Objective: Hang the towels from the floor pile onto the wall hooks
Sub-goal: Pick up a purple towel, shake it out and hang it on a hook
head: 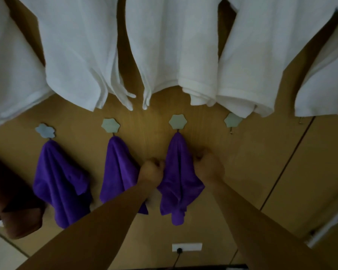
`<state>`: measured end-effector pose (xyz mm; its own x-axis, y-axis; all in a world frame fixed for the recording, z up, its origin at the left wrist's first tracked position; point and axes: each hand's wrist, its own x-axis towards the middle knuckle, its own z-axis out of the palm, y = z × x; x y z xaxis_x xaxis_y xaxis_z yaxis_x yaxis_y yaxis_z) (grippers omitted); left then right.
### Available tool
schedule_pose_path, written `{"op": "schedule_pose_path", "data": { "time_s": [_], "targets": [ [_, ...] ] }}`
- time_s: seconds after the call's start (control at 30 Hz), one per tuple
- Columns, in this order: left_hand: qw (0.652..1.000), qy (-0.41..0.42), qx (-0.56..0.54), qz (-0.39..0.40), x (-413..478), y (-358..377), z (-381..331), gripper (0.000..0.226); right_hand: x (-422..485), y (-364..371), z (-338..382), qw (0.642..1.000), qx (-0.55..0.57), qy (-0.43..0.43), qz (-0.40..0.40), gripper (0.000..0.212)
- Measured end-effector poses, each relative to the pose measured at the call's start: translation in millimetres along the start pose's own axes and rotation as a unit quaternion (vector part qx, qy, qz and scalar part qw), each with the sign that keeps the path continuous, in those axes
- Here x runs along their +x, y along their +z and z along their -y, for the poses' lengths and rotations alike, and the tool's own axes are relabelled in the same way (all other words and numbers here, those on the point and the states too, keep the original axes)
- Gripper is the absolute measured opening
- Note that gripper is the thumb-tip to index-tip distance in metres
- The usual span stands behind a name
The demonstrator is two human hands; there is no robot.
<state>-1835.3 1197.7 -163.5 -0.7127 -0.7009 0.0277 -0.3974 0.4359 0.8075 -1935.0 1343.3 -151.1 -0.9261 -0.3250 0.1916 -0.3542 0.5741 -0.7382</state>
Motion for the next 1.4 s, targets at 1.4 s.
{"op": "schedule_pose_path", "data": {
  "time_s": [1.4],
  "targets": [
    [0.993, 0.089, -0.002, 0.076, -37.0, 30.5, 30.6, 0.046, -43.3, 23.1, -22.0, 0.990, 0.060, -0.045, 0.118, 0.048]
  ]
}}
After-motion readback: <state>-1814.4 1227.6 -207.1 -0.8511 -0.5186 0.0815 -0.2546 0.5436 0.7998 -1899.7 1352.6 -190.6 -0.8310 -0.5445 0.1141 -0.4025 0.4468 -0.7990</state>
